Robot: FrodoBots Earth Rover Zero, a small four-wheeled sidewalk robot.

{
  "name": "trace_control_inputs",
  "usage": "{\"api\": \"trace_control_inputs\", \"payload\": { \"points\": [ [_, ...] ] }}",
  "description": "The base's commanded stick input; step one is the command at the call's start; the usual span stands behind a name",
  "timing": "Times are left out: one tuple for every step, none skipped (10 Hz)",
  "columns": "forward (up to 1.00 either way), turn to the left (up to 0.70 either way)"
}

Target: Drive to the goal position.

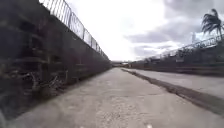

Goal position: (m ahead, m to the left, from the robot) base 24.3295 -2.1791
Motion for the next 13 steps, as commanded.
{"api": "trace_control_inputs", "payload": {
  "points": [
    [1.00, 0.00],
    [1.00, 0.00],
    [1.00, 0.00],
    [1.00, 0.00],
    [1.00, 0.00],
    [1.00, 0.00],
    [1.00, 0.00],
    [1.00, 0.00],
    [1.00, 0.00],
    [1.00, 0.00],
    [1.00, 0.00],
    [1.00, 0.00],
    [1.00, 0.00]
  ]
}}
